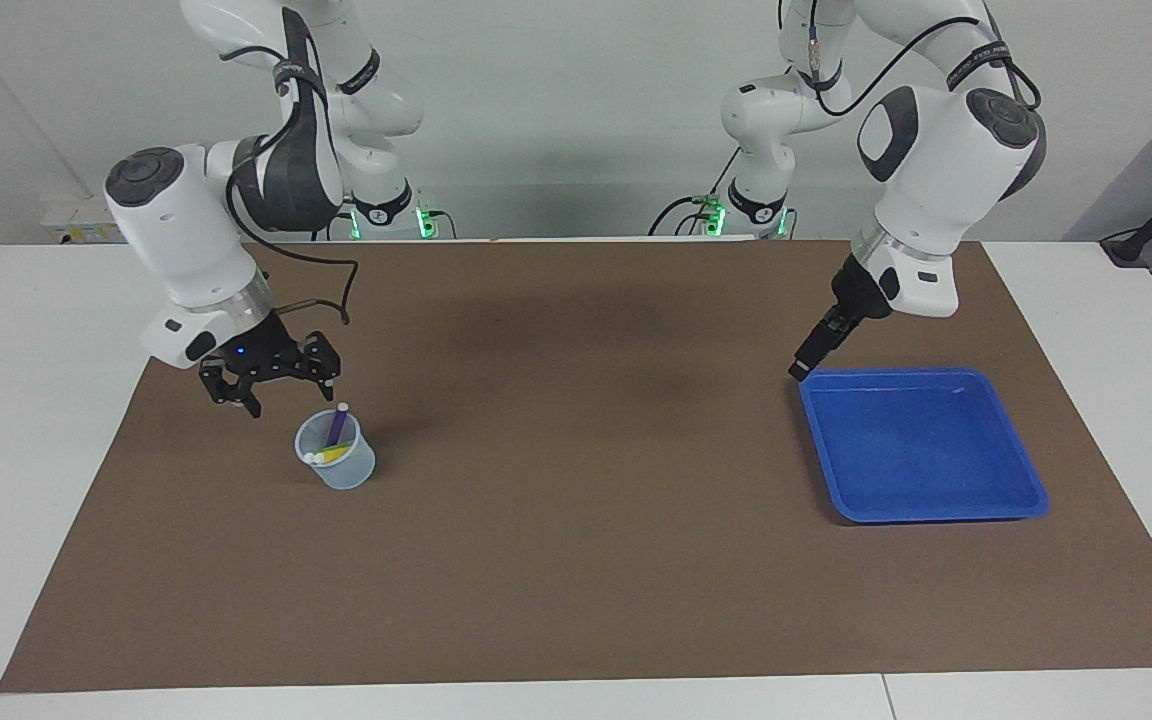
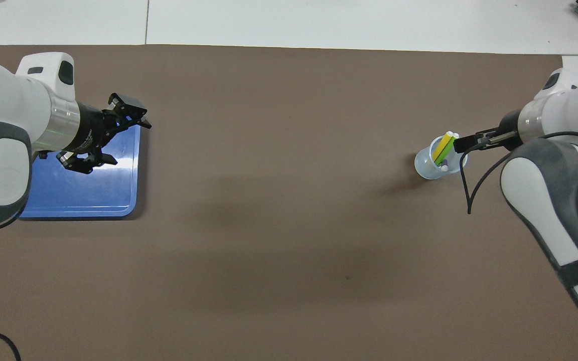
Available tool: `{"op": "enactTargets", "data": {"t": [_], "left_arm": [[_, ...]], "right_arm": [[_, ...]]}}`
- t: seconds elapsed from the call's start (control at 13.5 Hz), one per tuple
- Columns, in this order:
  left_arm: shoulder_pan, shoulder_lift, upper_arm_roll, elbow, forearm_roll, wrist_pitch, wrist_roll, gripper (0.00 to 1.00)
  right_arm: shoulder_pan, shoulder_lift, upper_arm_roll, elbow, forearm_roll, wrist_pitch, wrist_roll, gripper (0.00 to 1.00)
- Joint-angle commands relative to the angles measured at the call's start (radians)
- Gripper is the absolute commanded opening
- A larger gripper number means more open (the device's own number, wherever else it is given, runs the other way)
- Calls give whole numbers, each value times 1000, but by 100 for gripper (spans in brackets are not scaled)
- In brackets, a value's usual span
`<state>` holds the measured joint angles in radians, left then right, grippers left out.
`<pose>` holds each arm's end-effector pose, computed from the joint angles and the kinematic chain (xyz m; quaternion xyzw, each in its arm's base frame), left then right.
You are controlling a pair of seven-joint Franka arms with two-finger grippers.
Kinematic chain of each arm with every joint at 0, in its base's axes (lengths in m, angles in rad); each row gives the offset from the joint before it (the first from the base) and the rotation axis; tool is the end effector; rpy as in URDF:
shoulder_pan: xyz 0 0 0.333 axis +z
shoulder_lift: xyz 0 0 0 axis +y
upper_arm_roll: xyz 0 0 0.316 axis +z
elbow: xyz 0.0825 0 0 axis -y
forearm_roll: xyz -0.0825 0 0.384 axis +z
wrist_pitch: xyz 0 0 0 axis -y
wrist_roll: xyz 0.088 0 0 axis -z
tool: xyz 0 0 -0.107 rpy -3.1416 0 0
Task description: Transfer and insert pens with both arms
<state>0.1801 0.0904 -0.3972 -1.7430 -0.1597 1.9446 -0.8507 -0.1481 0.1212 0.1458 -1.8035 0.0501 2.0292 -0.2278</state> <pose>0.5864 -0.1324 0.5290 0.9359 0.3346 0.0030 0.1100 0.6074 -0.0018 0.4846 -0.9929 -0.1015 -0.0561 0.0255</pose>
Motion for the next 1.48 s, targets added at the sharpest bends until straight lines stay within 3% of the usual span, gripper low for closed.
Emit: {"op": "enactTargets", "data": {"t": [0.0,0.52,0.89,1.11,1.26,1.4], "left_arm": [[5,-21,1,-4,22,-36,18,100],[82,-70,12,19,60,-160,278,100],[99,-129,31,89,126,-380,381,100],[98,-168,35,68,129,-400,371,100],[66,-170,64,62,127,-385,383,100],[-103,-146,247,117,129,-381,410,100]], "right_arm": [[-25,-67,8,55,-21,-145,19,100],[-34,-254,11,64,-22,-372,54,100],[-34,-264,14,64,-18,-363,58,100],[-34,-264,14,64,-18,-363,56,100],[-34,-264,14,62,-15,-365,56,100],[-34,-264,14,62,-6,-368,56,100]]}}
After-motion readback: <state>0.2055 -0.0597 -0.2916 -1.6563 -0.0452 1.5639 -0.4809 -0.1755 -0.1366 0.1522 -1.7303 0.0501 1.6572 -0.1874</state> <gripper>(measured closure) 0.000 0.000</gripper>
